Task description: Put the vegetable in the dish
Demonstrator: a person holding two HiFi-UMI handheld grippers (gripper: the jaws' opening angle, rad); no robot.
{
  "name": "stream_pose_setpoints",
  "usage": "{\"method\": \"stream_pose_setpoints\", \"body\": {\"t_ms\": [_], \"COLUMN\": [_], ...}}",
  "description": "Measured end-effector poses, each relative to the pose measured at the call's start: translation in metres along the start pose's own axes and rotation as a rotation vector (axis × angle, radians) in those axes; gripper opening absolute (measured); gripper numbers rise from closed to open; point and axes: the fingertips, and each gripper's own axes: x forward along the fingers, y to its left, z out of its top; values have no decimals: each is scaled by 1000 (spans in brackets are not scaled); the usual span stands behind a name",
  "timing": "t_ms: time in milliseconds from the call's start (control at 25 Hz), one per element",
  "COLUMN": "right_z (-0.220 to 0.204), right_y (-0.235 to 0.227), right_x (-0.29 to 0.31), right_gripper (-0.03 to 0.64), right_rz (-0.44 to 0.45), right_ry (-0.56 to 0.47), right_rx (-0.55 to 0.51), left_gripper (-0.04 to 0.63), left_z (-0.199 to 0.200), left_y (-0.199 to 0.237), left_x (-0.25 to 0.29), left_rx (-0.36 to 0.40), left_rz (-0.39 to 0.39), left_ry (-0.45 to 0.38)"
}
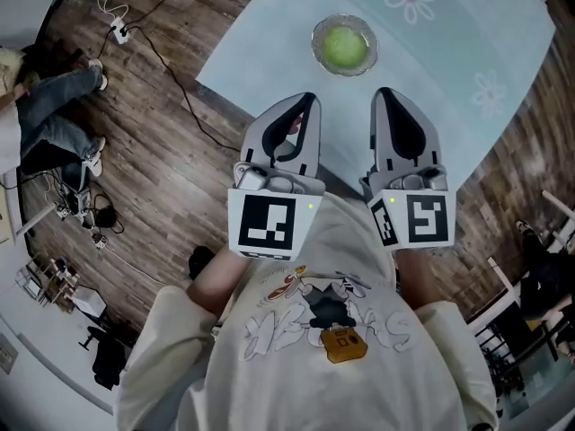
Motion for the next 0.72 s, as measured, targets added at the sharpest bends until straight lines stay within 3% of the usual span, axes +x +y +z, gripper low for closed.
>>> {"method": "stream_pose_setpoints", "body": {"t_ms": [720], "right_z": [31], "right_y": [60], "right_x": [-96], "right_gripper": [21], "right_rz": [105], "right_ry": [-144], "right_rx": [-4], "left_gripper": [6], "left_z": [6], "left_y": [-51], "left_x": [-89], "left_rx": [99], "left_rz": [6], "left_ry": [-113]}}
